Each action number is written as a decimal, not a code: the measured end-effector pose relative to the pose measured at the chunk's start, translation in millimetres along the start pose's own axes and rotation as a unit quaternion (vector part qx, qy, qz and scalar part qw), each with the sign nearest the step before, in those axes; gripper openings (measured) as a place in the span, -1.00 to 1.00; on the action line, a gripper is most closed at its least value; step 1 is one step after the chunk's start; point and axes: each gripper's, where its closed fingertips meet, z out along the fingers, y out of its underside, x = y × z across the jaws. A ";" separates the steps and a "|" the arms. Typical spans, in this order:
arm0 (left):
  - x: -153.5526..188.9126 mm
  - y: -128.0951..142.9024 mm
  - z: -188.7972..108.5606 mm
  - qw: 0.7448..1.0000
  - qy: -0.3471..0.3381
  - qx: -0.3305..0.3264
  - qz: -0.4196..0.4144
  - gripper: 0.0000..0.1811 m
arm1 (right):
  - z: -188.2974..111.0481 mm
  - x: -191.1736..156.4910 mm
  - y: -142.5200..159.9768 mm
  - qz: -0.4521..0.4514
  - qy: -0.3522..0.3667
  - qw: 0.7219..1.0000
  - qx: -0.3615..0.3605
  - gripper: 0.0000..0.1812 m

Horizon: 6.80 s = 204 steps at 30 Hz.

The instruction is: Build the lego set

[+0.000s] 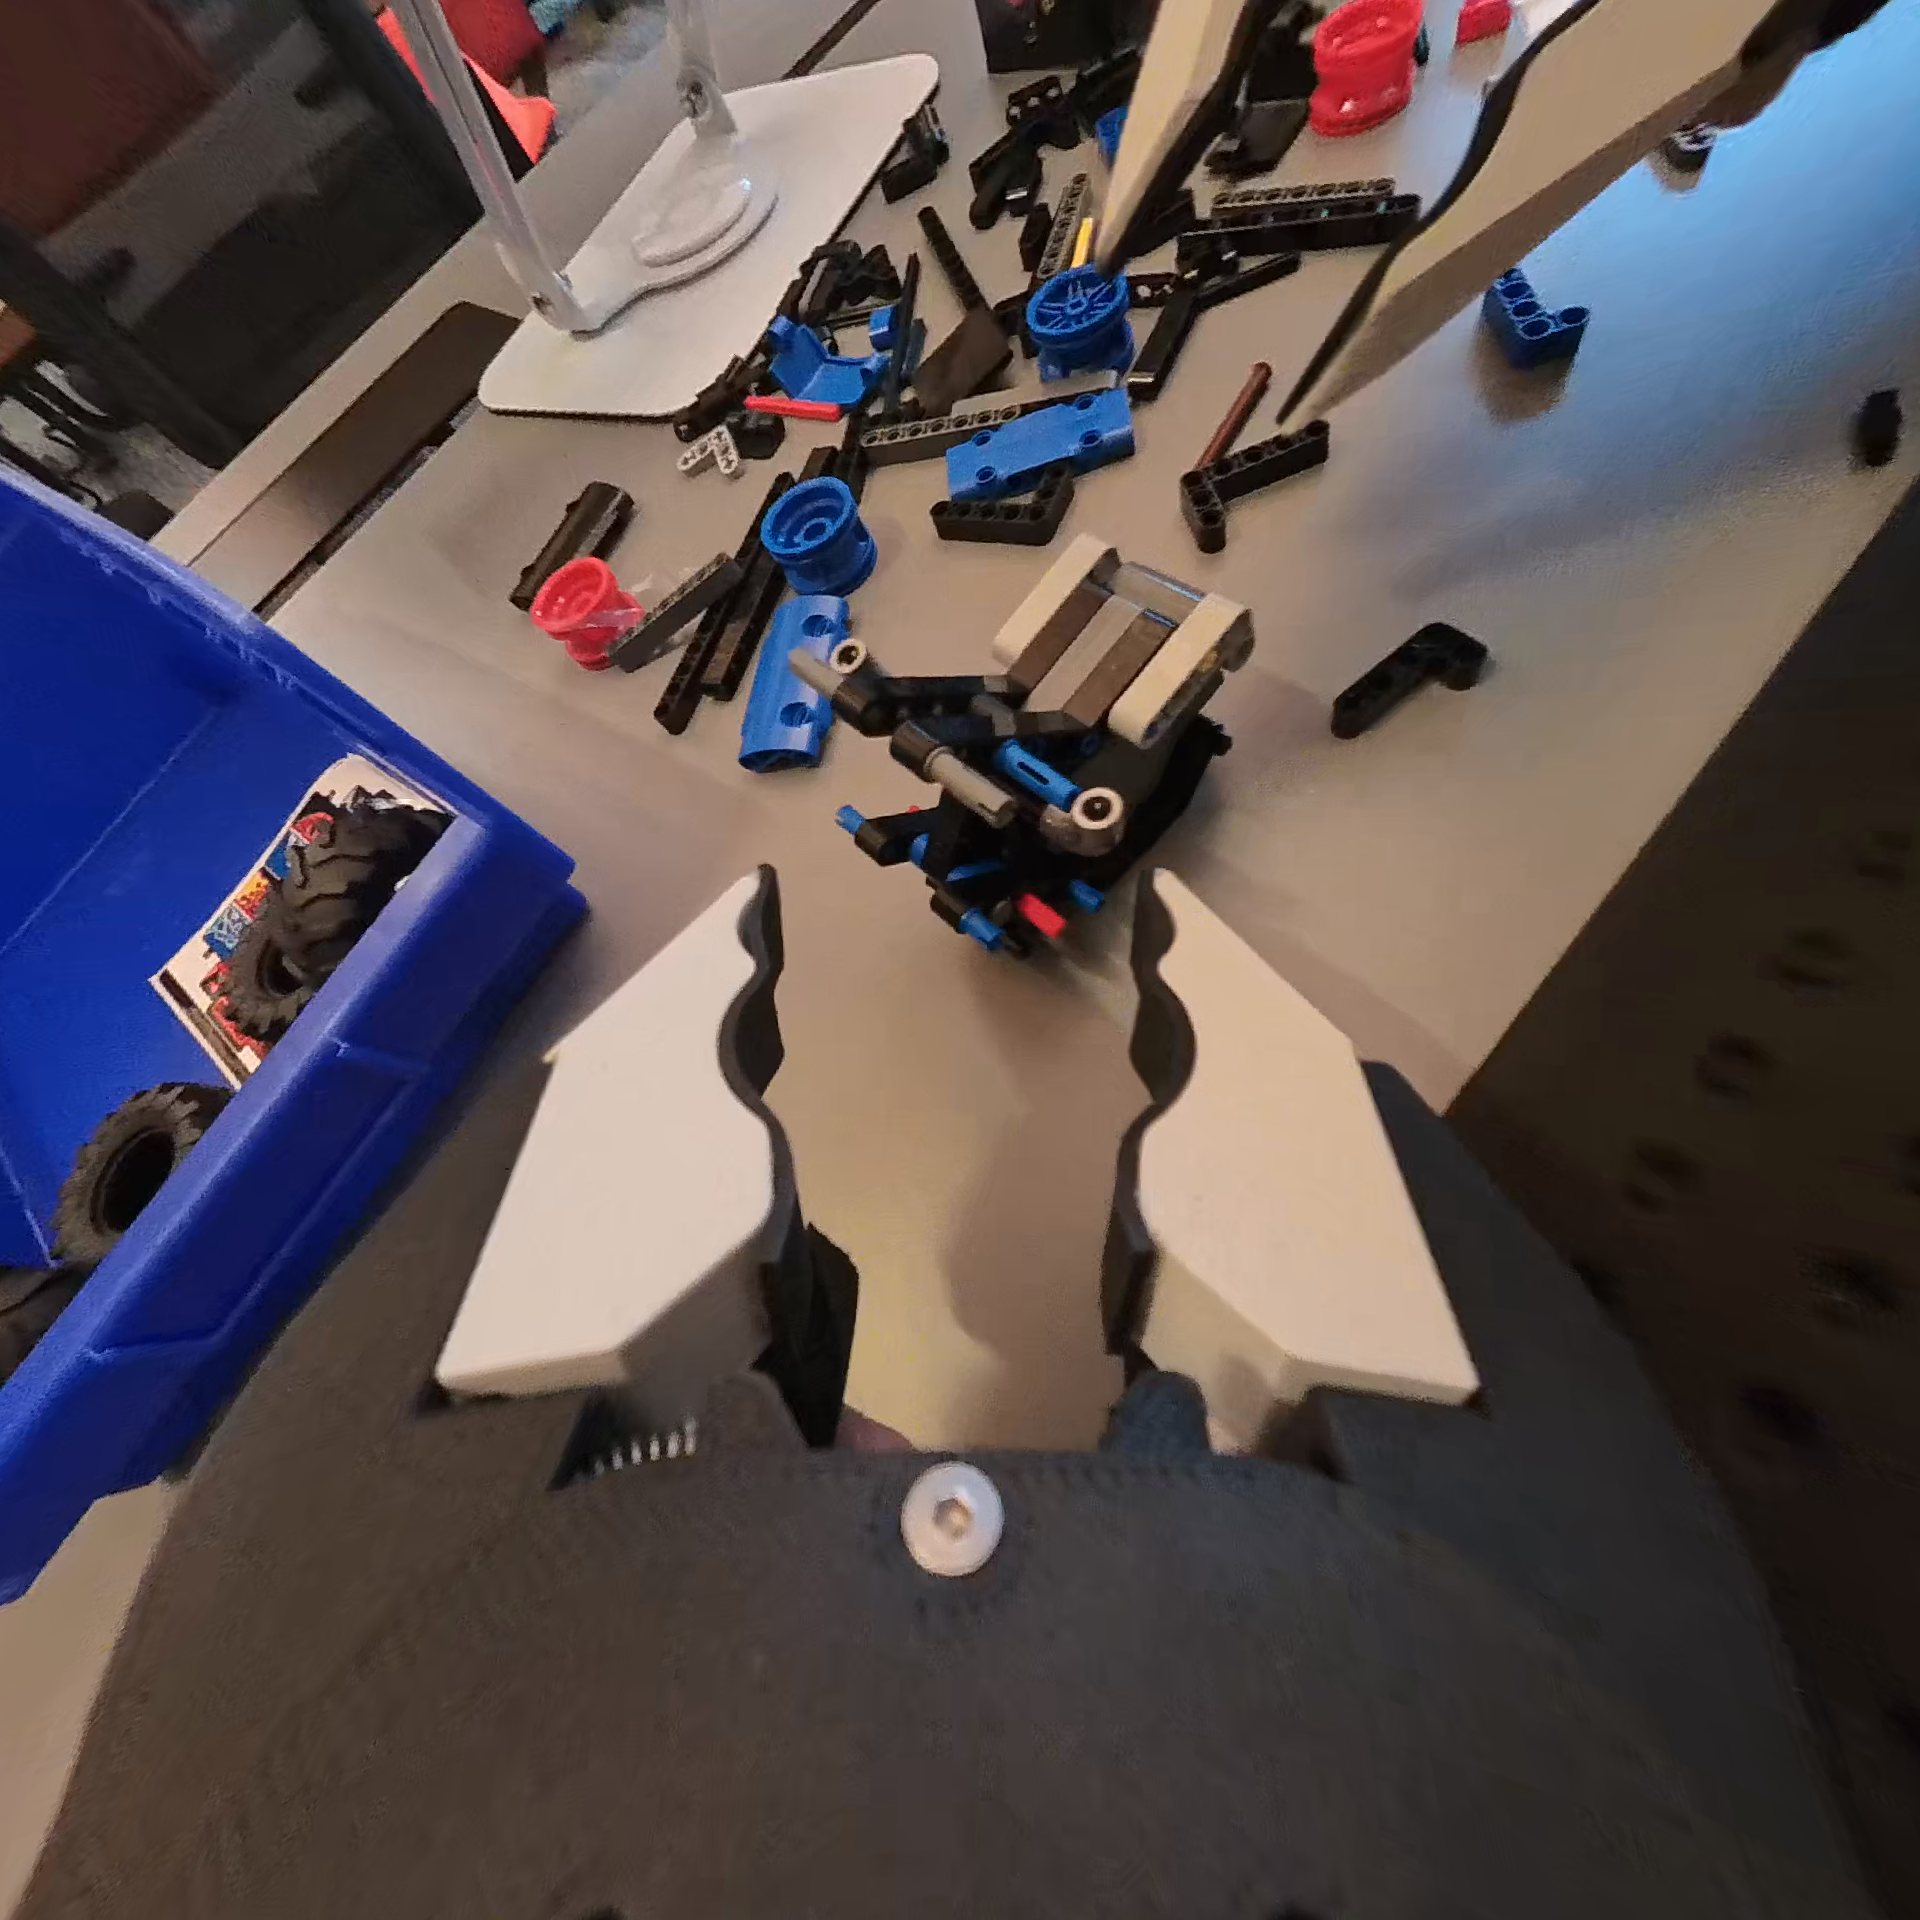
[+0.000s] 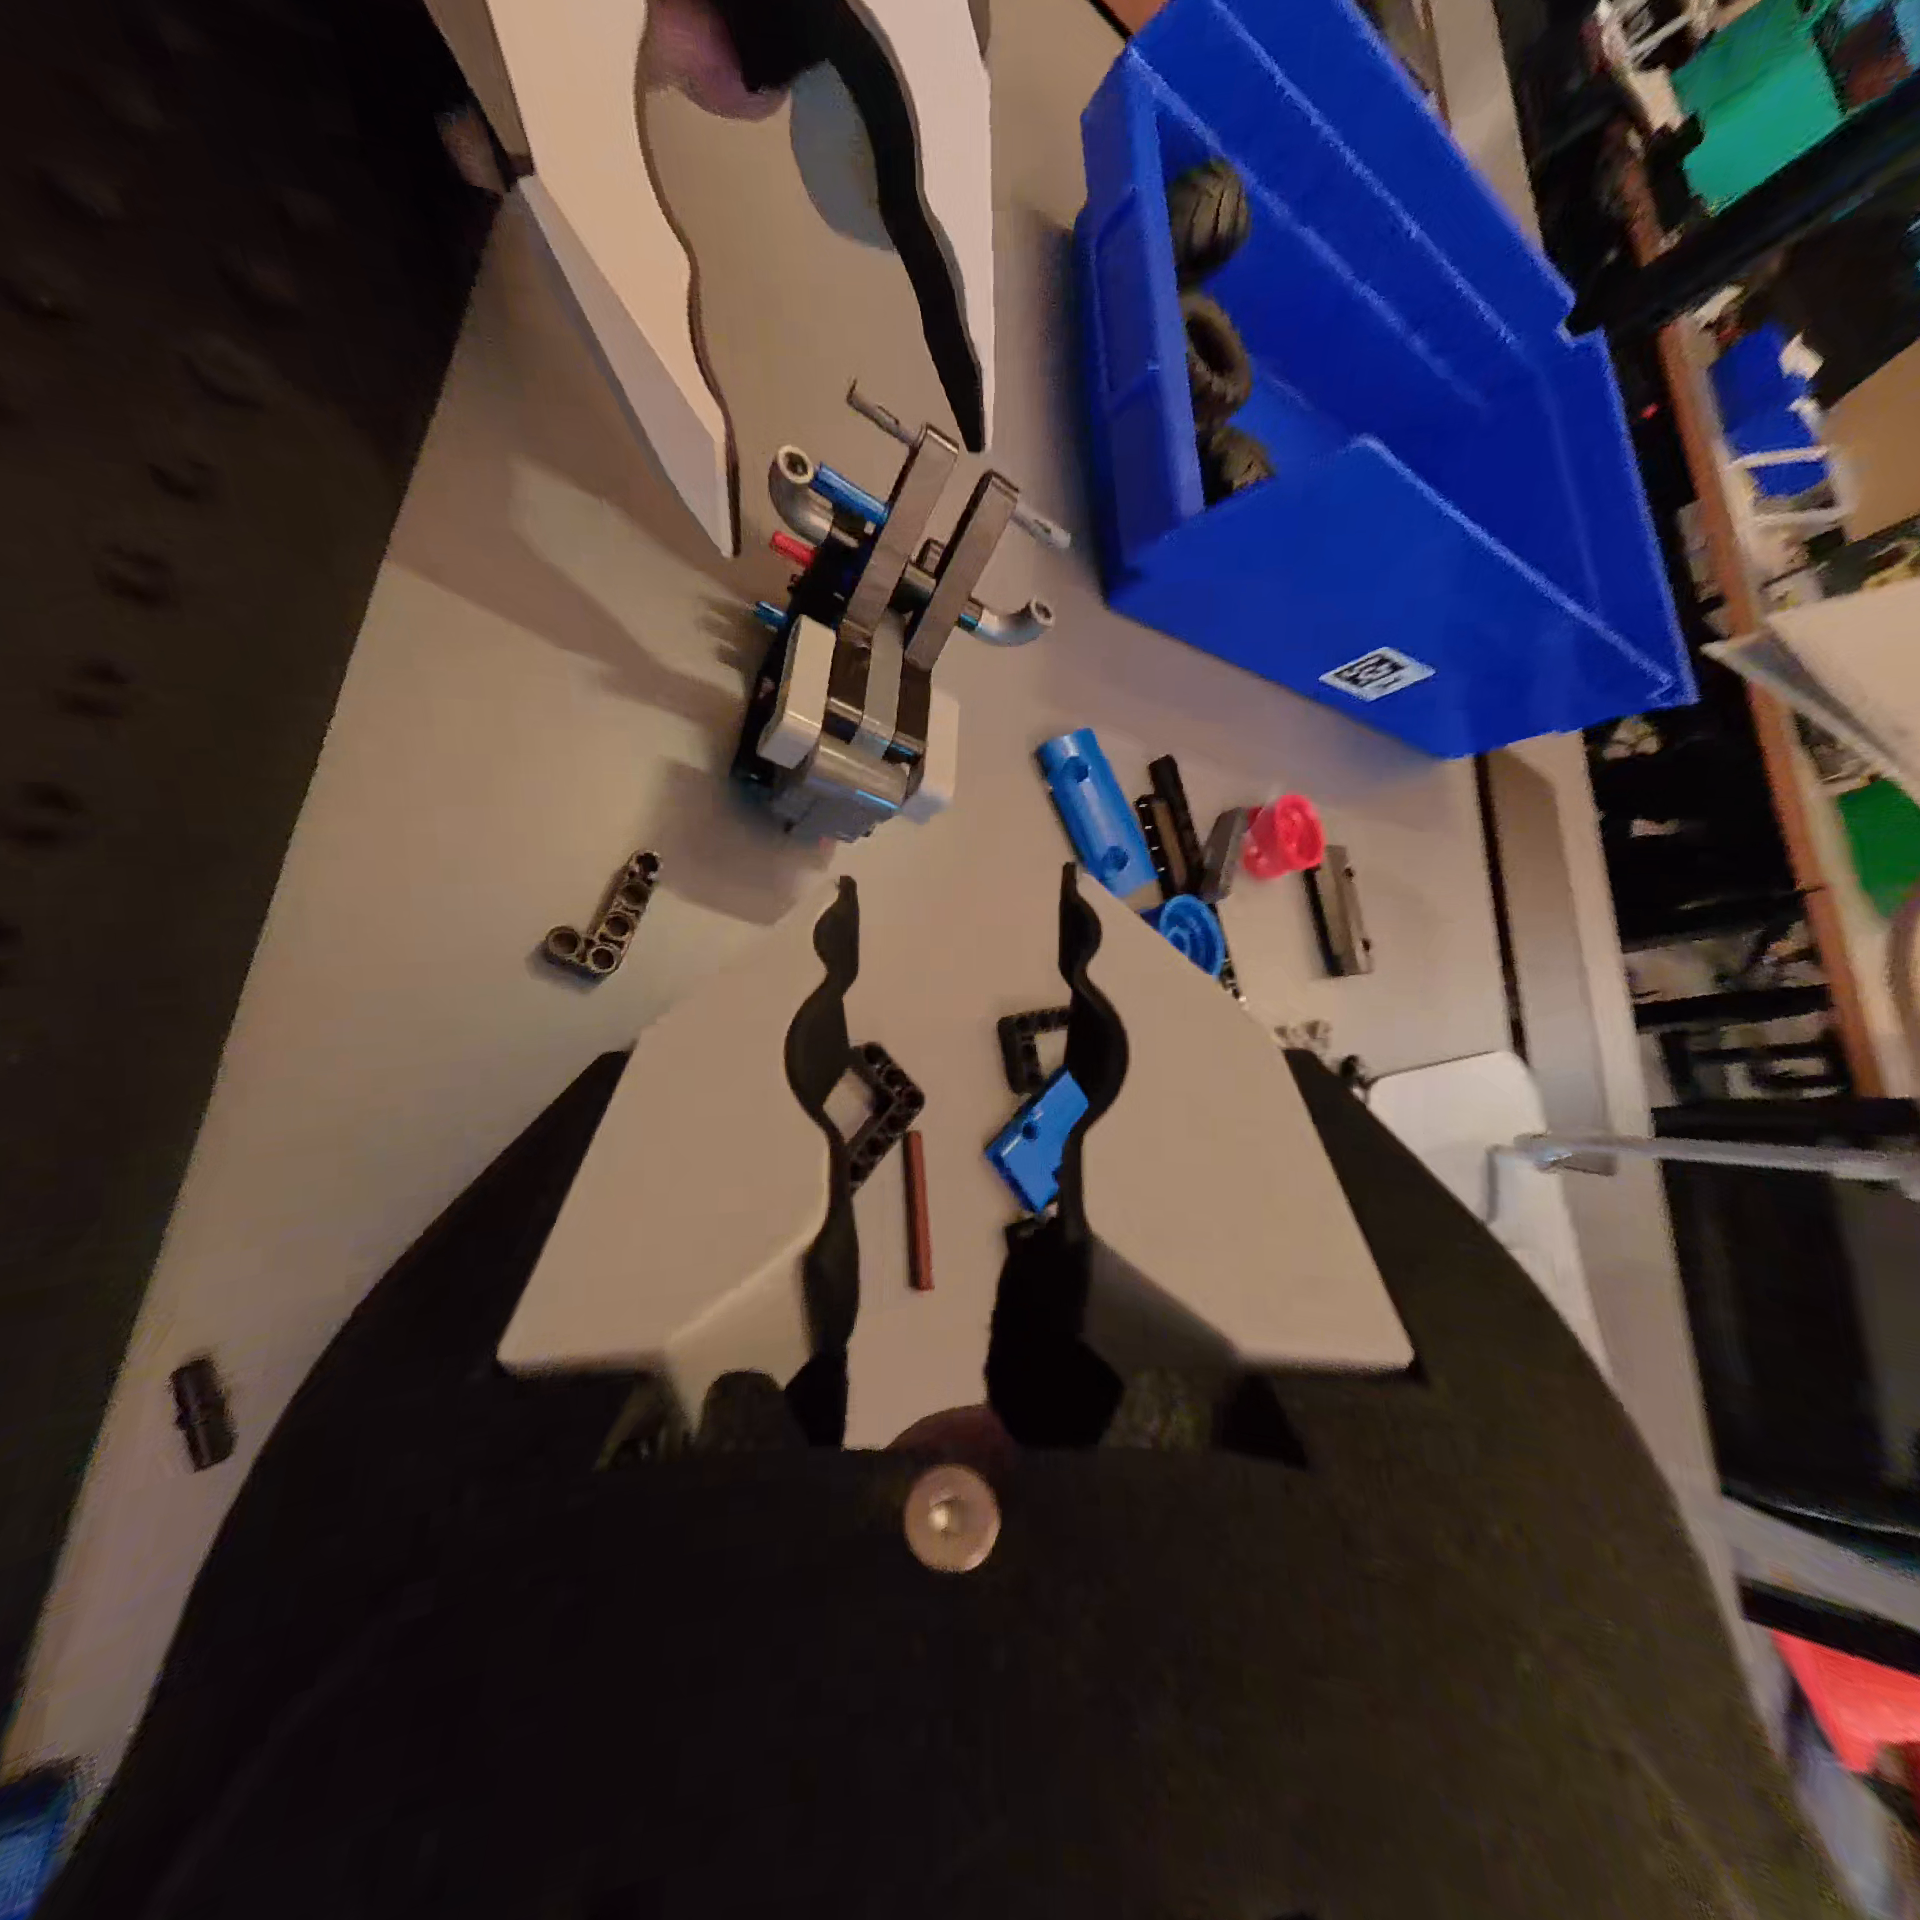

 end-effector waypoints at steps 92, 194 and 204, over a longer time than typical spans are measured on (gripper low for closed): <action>-41.8 -47.5 16.4 0.999 -0.014 -0.047 0.023 -0.62 | 3.8 -41.5 6.6 0.100 -0.110 0.987 0.058 -0.59; 20.9 -117.7 -5.7 0.799 0.268 0.252 -0.475 -0.52 | -31.3 10.8 -38.5 -0.257 0.254 0.926 0.112 -0.67; 22.3 -117.4 -6.0 0.766 0.290 0.264 -0.509 -0.53 | -35.0 12.8 -37.3 -0.254 0.249 0.928 0.108 -0.74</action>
